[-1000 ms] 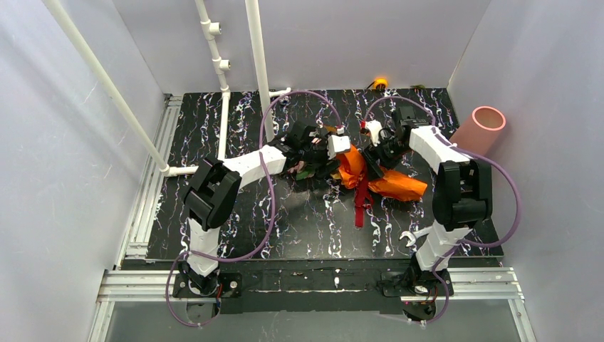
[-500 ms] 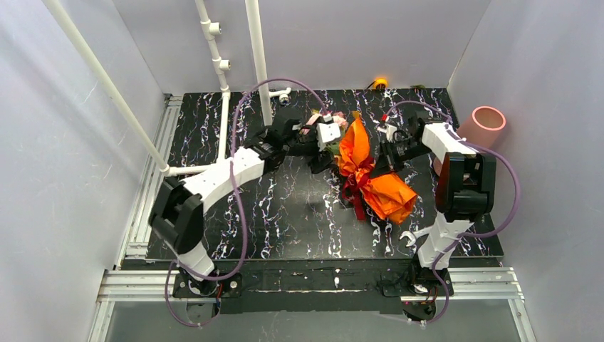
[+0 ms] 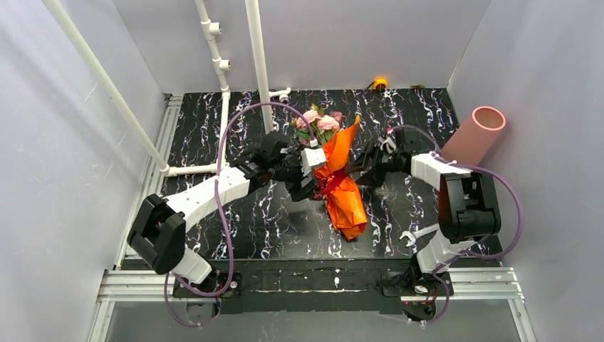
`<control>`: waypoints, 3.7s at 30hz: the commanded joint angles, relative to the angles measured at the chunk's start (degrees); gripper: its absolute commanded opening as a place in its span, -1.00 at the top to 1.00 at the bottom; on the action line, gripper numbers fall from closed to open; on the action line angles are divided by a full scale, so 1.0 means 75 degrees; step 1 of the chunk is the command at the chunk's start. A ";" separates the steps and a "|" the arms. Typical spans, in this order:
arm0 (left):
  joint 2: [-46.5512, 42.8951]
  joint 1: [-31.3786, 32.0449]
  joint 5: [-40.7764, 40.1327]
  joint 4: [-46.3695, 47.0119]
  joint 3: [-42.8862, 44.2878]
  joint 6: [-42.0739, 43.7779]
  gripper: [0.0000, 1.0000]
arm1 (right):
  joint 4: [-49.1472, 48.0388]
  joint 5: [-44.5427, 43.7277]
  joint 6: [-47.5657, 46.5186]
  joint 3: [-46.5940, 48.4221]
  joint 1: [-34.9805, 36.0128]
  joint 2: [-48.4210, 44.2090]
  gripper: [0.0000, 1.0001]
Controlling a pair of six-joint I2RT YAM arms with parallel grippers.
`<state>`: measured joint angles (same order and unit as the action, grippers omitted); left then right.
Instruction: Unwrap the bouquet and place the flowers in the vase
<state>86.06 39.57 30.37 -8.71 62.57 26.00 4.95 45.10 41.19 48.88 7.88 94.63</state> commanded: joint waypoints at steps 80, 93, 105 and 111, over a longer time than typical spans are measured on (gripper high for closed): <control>-0.0569 0.0073 0.0648 -0.0183 -0.1144 0.0692 -0.10 | 0.4486 -0.0699 -0.7456 0.1758 0.1199 -0.1876 -0.35; -0.0127 0.0240 -0.0221 0.1468 -0.2294 0.0630 -0.23 | 0.3410 -0.1426 -0.6224 0.2197 0.1949 -0.1056 -0.23; 0.0399 0.0726 -0.0669 0.2132 -0.2512 0.0048 -0.43 | 0.2829 -0.2276 -0.7520 0.1995 0.1852 -0.0178 -0.02; 0.0749 0.0727 -0.1167 0.2220 -0.2317 -0.0330 -0.47 | 0.2986 -0.2126 -0.8173 0.2002 0.1873 0.0417 -0.28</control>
<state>90.13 45.08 24.56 6.85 44.34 26.26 28.36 28.64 -15.18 63.86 21.98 94.63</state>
